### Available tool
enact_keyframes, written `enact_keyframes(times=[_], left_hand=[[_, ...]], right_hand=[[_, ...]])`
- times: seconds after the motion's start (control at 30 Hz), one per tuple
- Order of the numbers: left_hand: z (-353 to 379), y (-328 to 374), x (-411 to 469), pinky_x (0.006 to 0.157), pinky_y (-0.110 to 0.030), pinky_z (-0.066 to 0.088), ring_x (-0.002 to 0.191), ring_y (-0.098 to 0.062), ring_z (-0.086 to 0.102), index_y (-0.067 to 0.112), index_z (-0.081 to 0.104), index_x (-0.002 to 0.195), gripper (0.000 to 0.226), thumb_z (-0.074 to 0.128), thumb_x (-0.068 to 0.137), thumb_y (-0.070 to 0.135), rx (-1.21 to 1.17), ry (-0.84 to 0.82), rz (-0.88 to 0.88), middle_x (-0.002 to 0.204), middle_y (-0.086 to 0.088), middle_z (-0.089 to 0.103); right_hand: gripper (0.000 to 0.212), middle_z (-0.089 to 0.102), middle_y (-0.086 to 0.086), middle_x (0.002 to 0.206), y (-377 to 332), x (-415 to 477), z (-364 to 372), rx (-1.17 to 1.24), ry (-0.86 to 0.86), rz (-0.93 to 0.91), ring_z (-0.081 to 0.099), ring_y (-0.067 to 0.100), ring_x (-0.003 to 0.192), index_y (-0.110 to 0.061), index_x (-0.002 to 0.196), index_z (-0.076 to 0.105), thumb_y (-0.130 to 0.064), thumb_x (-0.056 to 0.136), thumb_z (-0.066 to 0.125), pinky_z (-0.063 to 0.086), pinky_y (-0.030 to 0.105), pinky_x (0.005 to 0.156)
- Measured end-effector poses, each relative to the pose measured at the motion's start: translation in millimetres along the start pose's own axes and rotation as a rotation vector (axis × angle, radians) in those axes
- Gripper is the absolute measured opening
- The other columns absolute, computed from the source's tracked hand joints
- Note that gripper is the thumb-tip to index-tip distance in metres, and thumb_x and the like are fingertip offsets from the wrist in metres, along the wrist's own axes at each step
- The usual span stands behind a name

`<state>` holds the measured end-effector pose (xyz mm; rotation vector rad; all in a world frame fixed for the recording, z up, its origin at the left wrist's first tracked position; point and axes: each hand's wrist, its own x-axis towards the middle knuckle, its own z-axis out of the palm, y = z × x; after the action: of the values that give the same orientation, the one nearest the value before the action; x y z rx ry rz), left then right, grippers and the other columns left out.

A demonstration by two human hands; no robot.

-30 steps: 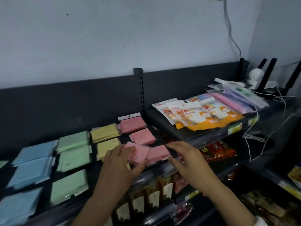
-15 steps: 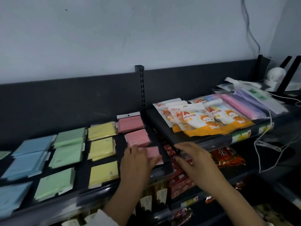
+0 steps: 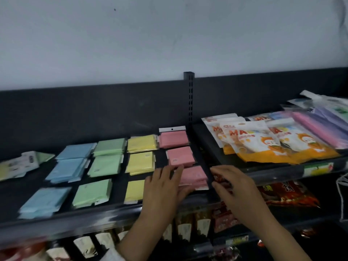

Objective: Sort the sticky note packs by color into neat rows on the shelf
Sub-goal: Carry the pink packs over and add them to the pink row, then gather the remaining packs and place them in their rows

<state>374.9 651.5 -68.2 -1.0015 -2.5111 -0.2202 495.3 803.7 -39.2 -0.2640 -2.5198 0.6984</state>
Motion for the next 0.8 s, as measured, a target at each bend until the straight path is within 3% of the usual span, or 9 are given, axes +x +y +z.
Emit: enact_keyframes(times=[0.13, 0.27, 0.6, 0.8], left_hand=[[-15.1, -35.4, -15.3, 0.065, -0.032, 0.049, 0.092, -0.018, 0.062, 0.027, 0.062, 0.116, 0.054, 0.049, 0.076, 0.061, 0.004, 0.06, -0.046, 0.105, 0.005, 0.065], [-33.4, -86.2, -34.3, 0.067, -0.035, 0.05, 0.093, -0.02, 0.061, 0.026, 0.065, 0.11, 0.054, 0.035, 0.083, 0.061, 0.02, 0.076, -0.119, 0.105, 0.004, 0.066], [-57.9, -245.8, -115.2, 0.064, -0.036, 0.05, 0.09, -0.023, 0.062, 0.025, 0.07, 0.101, 0.056, 0.033, 0.079, 0.061, 0.075, 0.029, -0.329, 0.1, 0.003, 0.066], [-84.4, -351.6, -158.9, 0.061, -0.035, 0.049, 0.087, -0.023, 0.061, 0.022, 0.071, 0.1, 0.056, 0.033, 0.08, 0.059, 0.116, 0.073, -0.363, 0.097, 0.003, 0.065]], right_hand=[[0.038, 0.046, -0.019, 0.12, -16.6, 6.3, 18.9, 0.017, -0.027, -0.012, 0.042, -0.003, 0.114, -0.024, 0.127, 0.055, -0.018, 0.089, 0.059, 0.032, 0.013, 0.1], [0.038, 0.046, -0.017, 0.121, -42.2, 15.5, 39.8, 0.024, -0.068, -0.05, 0.04, -0.004, 0.112, -0.023, 0.127, 0.055, -0.016, 0.089, 0.059, 0.028, 0.01, 0.099], [0.035, 0.048, -0.017, 0.116, -152.4, 33.0, 121.8, 0.038, -0.128, -0.161, 0.046, 0.002, 0.113, -0.024, 0.126, 0.055, -0.021, 0.091, 0.057, 0.029, 0.01, 0.094], [0.038, 0.048, -0.013, 0.128, -251.2, 42.3, 187.0, 0.019, -0.198, -0.201, 0.044, 0.006, 0.122, -0.026, 0.131, 0.049, -0.026, 0.093, 0.053, 0.033, 0.017, 0.105]])
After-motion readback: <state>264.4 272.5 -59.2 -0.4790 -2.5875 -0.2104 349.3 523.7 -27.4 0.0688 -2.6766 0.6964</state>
